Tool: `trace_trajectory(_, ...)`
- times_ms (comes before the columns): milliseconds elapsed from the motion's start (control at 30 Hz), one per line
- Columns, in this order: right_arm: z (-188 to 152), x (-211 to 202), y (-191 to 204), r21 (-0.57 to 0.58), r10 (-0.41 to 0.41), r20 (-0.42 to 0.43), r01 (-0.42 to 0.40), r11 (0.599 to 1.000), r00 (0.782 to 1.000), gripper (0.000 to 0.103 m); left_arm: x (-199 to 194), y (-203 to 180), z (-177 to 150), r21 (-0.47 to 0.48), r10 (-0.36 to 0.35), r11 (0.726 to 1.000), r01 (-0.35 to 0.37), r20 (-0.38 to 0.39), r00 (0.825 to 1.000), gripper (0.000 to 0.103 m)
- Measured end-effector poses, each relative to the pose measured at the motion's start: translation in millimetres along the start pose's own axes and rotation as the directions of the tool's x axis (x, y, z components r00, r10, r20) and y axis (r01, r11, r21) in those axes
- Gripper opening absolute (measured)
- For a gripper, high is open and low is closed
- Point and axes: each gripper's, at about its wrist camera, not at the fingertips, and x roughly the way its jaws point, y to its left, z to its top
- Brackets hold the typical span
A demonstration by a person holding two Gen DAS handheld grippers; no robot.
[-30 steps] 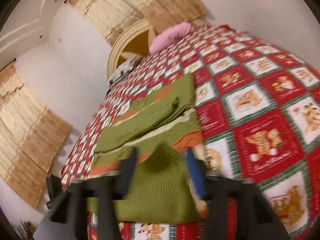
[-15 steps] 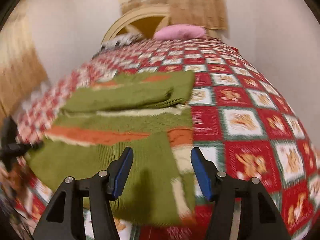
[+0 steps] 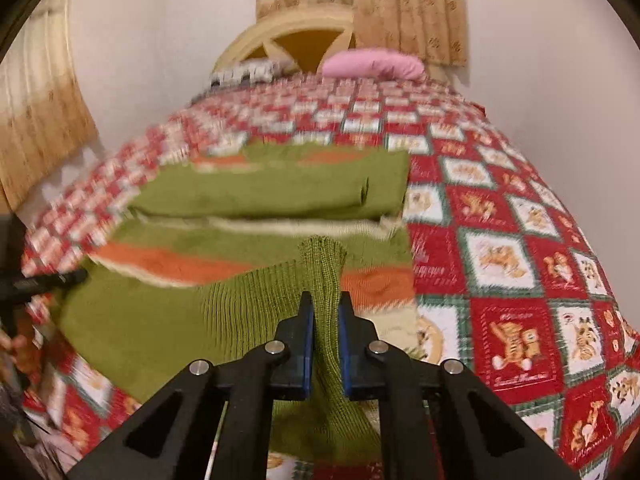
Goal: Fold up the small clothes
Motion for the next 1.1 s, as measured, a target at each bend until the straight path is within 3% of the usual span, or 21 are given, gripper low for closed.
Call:
trace_trajectory(133, 19, -19, 1, 0.041, 0.016, 0.076, -0.019, 0.999, 0.997, 0.01, -10, -5, 23, 0.015, 0.007, 1.0, -0.007, 0.041, 0.999, 0.011)
trace_trajectory(300, 35, -14, 10, 0.018, -0.06, 0.106, 0.059, 0.998, 0.993, 0.01, -12, -10, 43, 0.043, 0.041, 0.998, -0.044, 0.073, 0.997, 0.011)
trace_trajectory(633, 73, -4, 6, 0.024, -0.092, 0.148, 0.089, 0.996, 0.985, 0.01, 3, -14, 90, 0.043, 0.097, 0.994, -0.101, 0.092, 0.991, 0.011)
trace_trajectory(900, 124, 32, 2, 0.012, -0.107, 0.145, 0.106, 0.994, 0.984, 0.01, 31, -8, 142, -0.016, 0.099, 0.995, -0.098, 0.087, 0.991, 0.011)
trace_trajectory(1100, 171, 87, -8, 0.007, -0.131, 0.121, 0.131, 0.991, 0.984, 0.01, 60, -1, 188, -0.048, 0.114, 0.993, -0.111, 0.087, 0.99, 0.011)
